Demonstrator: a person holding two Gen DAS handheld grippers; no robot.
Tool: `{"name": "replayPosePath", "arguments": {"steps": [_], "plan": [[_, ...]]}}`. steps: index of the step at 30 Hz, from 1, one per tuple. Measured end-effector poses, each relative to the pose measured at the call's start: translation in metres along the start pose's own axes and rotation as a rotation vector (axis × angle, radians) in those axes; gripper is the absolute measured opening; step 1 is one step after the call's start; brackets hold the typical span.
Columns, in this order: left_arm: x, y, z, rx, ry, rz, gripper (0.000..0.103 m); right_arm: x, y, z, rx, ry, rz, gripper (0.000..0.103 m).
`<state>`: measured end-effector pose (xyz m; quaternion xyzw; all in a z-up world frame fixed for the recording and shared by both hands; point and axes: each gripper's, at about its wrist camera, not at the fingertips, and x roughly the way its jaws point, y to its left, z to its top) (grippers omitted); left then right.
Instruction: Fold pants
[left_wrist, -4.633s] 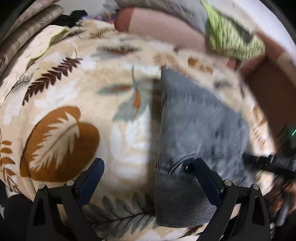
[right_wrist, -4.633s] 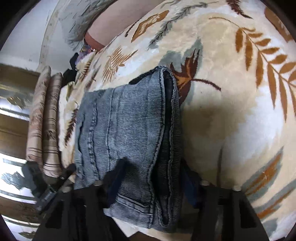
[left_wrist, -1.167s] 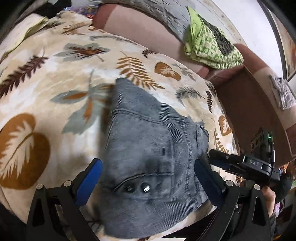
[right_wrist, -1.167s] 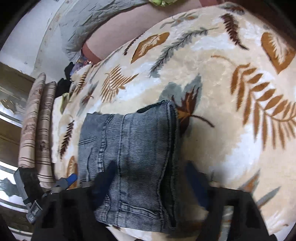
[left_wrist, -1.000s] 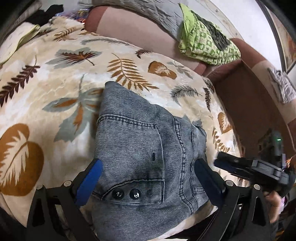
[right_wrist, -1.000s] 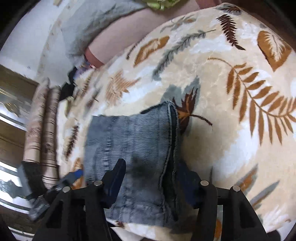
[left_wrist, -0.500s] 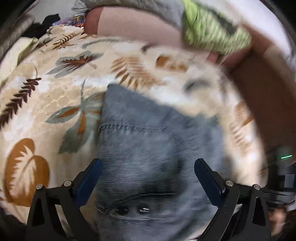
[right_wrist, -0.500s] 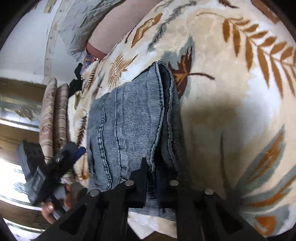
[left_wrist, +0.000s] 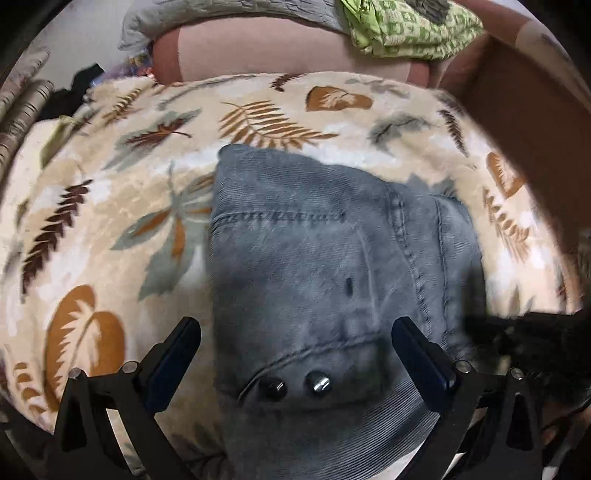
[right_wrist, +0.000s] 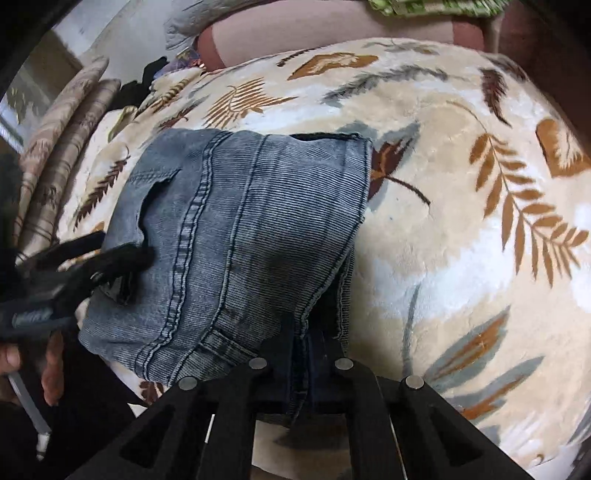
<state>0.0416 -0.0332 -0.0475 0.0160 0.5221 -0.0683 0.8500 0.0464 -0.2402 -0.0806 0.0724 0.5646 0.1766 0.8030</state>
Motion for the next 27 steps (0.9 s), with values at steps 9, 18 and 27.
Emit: {"name": "replayPosePath", "arguments": {"steps": [9, 18, 27], "plan": [[0.025, 0.008, -0.014, -0.024, 0.064, -0.045, 0.103, -0.030, 0.005, 0.014, 0.020, -0.003, -0.030, 0.012], [0.020, 0.007, -0.020, -0.033, 0.061, -0.053, 0.103, -0.057, 0.039, 0.052, 0.017, -0.104, 0.028, 0.012], [0.022, 0.006, -0.019, -0.034, 0.054, -0.053, 0.103, -0.058, -0.011, 0.025, 0.099, -0.052, -0.079, 0.012]]}}
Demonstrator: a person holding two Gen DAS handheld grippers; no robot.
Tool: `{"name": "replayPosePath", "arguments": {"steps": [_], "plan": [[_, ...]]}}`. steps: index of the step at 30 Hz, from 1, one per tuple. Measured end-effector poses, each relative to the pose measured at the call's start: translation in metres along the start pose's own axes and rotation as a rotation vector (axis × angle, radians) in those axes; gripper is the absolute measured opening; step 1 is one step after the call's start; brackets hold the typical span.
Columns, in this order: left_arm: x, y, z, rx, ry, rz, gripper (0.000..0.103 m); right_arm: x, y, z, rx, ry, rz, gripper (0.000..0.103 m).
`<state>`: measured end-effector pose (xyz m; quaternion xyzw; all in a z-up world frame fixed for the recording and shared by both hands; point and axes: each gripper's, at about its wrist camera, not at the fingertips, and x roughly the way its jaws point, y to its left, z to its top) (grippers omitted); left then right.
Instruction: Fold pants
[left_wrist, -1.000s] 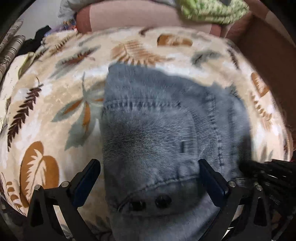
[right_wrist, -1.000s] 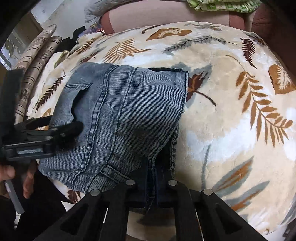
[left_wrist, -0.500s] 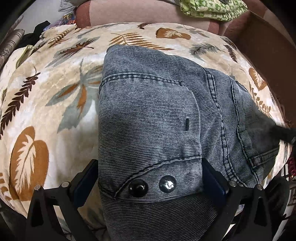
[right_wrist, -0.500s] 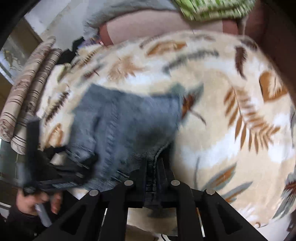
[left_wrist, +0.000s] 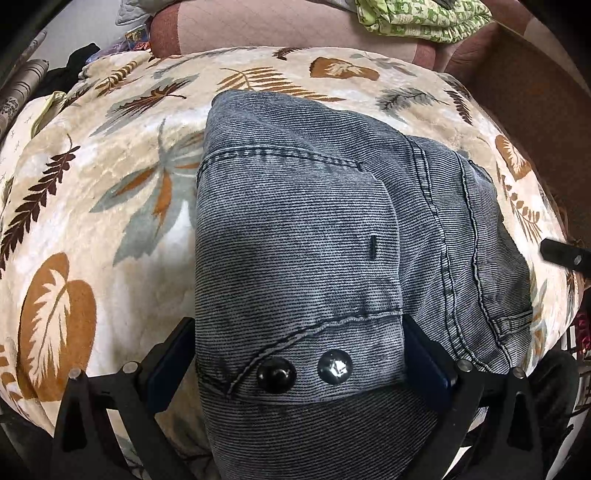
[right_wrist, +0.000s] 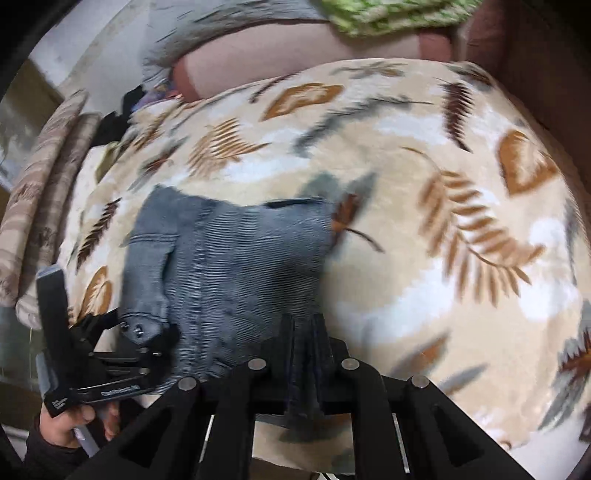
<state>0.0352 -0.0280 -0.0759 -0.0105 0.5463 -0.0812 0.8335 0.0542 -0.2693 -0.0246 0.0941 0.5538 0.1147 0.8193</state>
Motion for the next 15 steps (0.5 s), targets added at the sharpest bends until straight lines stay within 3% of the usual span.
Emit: {"name": "replayPosePath", "arguments": {"steps": [2, 5, 7, 8, 9, 11, 13, 15], "plan": [[0.000, 0.000, 0.000, 0.000, 0.001, 0.001, 0.103, -0.010, -0.004, 0.004, 0.030, -0.033, 0.027, 0.012], [-0.001, 0.000, -0.001, 0.001, 0.001, 0.004, 0.103, -0.025, 0.009, 0.015, 0.035, -0.078, 0.140, 0.019], [-0.001, 0.000, 0.000, 0.002, 0.000, 0.005, 0.103, -0.022, 0.022, 0.023, 0.032, -0.079, 0.250, 0.041], [-0.001, 0.000, 0.000, 0.002, -0.001, 0.006, 0.103, -0.017, 0.026, 0.024, 0.037, -0.067, 0.289, 0.073], [-0.001, 0.000, 0.000, 0.003, -0.001, 0.005, 0.103, -0.007, 0.029, 0.025, 0.042, -0.056, 0.328, 0.086], [-0.001, 0.001, -0.001, 0.005, 0.000, 0.004, 0.103, 0.020, 0.024, 0.022, 0.071, -0.020, 0.332, 0.086], [0.000, 0.000, -0.001, 0.012, 0.005, -0.001, 0.103, 0.068, 0.004, 0.010, 0.116, 0.105, 0.220, 0.077], [-0.001, -0.001, -0.001, 0.018, -0.005, 0.006, 0.103, 0.065, -0.005, 0.002, 0.119, 0.053, 0.247, 0.073]]}}
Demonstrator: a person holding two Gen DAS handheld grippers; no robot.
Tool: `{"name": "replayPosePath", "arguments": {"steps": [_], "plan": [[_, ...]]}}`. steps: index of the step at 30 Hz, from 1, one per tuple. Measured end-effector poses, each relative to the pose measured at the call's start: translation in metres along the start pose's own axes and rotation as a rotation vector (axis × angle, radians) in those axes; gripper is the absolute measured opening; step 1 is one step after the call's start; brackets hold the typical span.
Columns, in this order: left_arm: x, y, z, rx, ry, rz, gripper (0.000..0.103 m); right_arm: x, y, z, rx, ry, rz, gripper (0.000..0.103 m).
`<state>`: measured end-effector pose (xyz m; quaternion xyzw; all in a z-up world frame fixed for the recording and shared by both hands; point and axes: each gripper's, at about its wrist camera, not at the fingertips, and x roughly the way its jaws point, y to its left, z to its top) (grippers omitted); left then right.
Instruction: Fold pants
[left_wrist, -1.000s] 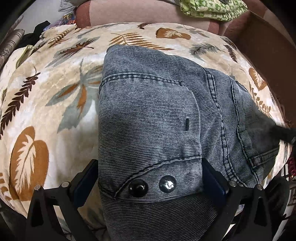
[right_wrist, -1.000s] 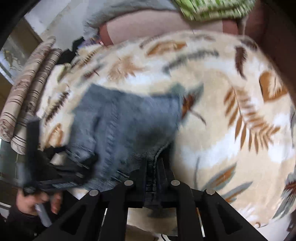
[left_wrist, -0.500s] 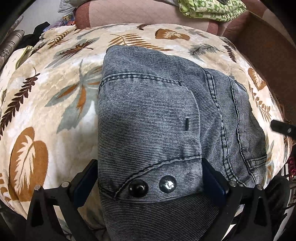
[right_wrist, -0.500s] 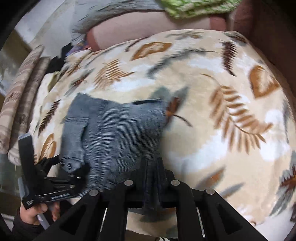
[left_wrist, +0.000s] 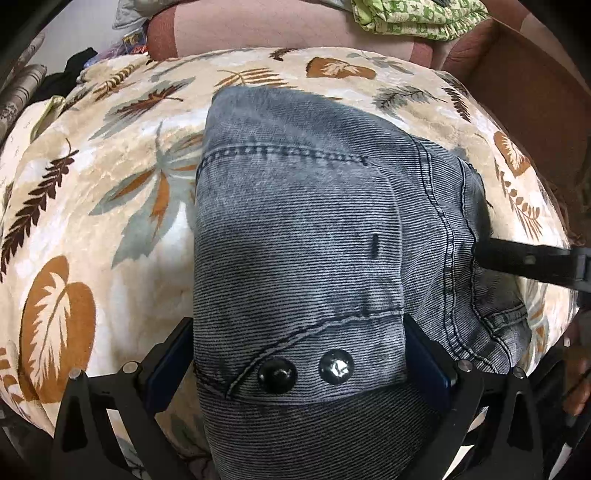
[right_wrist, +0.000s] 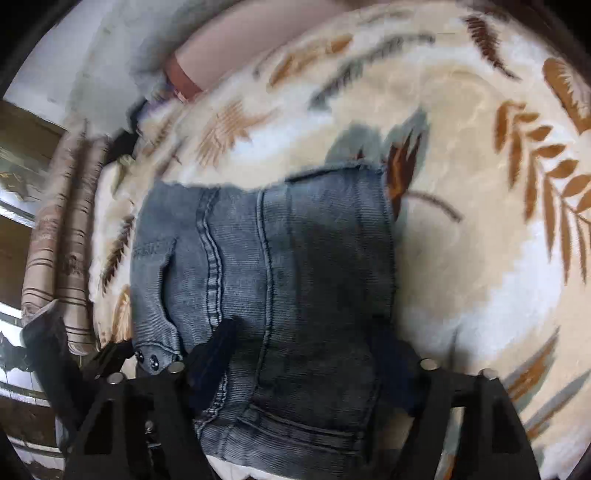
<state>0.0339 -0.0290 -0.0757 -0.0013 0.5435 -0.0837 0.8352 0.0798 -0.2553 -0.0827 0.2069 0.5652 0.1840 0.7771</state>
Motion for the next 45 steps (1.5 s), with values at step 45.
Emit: {"name": "replayPosePath", "arguments": {"steps": [45], "plan": [[0.007, 0.089, 0.028, -0.362, -0.050, -0.333, 0.103, -0.005, -0.060, 0.004, 0.259, 0.027, 0.251, 0.074]]}}
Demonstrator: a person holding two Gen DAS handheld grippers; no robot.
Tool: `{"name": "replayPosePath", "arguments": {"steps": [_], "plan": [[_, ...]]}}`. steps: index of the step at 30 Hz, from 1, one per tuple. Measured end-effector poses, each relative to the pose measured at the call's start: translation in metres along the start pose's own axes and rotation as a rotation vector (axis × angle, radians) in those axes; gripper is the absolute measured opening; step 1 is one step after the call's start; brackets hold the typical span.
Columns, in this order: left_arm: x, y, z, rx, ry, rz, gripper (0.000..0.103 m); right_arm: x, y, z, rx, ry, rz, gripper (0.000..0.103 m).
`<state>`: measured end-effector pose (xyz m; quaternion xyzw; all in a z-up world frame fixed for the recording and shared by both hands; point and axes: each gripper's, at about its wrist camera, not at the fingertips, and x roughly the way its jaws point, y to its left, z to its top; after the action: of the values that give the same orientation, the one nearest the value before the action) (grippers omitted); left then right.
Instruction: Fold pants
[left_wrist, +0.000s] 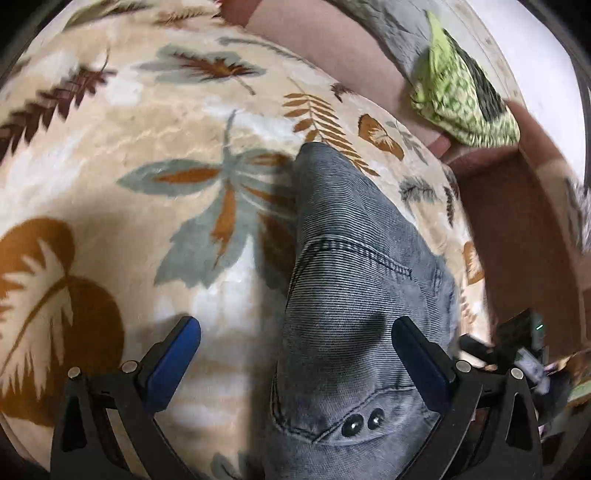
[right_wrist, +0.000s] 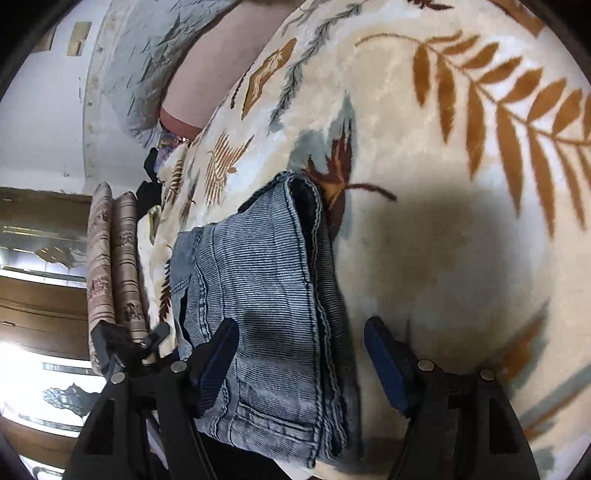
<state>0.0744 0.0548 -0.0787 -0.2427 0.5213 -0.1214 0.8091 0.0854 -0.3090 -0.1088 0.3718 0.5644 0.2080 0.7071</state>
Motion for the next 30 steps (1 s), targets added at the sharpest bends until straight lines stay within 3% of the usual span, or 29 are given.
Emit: {"name": "replayPosePath", "arguments": {"steps": [4, 7, 9, 10, 11, 15, 17, 18, 20, 22, 23, 26, 30], "plan": [[0.002, -0.009, 0.000, 0.004, 0.011, -0.039, 0.102, 0.004, 0.013, -0.005, -0.029, 0.033, 0.060, 0.074], [0.006, -0.011, -0.003, 0.029, 0.022, -0.013, 0.100, 0.016, 0.011, -0.005, -0.049, 0.038, -0.008, 0.074], [0.006, -0.014, -0.004, 0.051, 0.005, 0.032, 0.083, 0.017, 0.004, -0.003, 0.005, 0.025, 0.025, 0.074], [0.008, -0.017, -0.003, 0.067, 0.012, 0.048, 0.052, 0.016, 0.005, -0.004, -0.006, 0.029, 0.020, 0.074], [0.009, -0.018, -0.003, 0.069, 0.033, 0.030, 0.038, 0.017, 0.008, -0.004, -0.026, 0.032, 0.010, 0.074], [0.009, -0.027, -0.005, 0.102, 0.022, 0.084, 0.039, 0.025, 0.020, -0.006, -0.079, 0.046, -0.020, 0.075], [0.015, -0.020, -0.004, 0.077, 0.021, 0.049, 0.056, 0.027, 0.021, -0.006, -0.089, 0.049, -0.036, 0.075], [0.016, -0.017, -0.004, 0.062, 0.027, 0.014, 0.059, 0.027, 0.020, -0.005, -0.091, 0.050, -0.042, 0.075], [0.015, -0.020, -0.003, 0.074, 0.032, 0.024, 0.058, 0.025, 0.018, -0.005, -0.088, 0.046, -0.042, 0.075], [0.015, -0.032, -0.005, 0.132, 0.035, 0.067, 0.042, 0.025, 0.022, -0.004, -0.111, 0.047, -0.058, 0.067], [0.012, -0.038, -0.006, 0.162, 0.026, 0.082, 0.028, 0.026, 0.025, -0.005, -0.130, 0.047, -0.074, 0.049], [-0.003, -0.050, -0.011, 0.238, -0.017, 0.109, 0.020, 0.023, 0.042, -0.011, -0.197, 0.033, -0.129, 0.027], [-0.022, -0.062, -0.013, 0.307, -0.074, 0.133, 0.019, 0.004, 0.058, -0.013, -0.238, -0.011, -0.127, 0.020]]}}
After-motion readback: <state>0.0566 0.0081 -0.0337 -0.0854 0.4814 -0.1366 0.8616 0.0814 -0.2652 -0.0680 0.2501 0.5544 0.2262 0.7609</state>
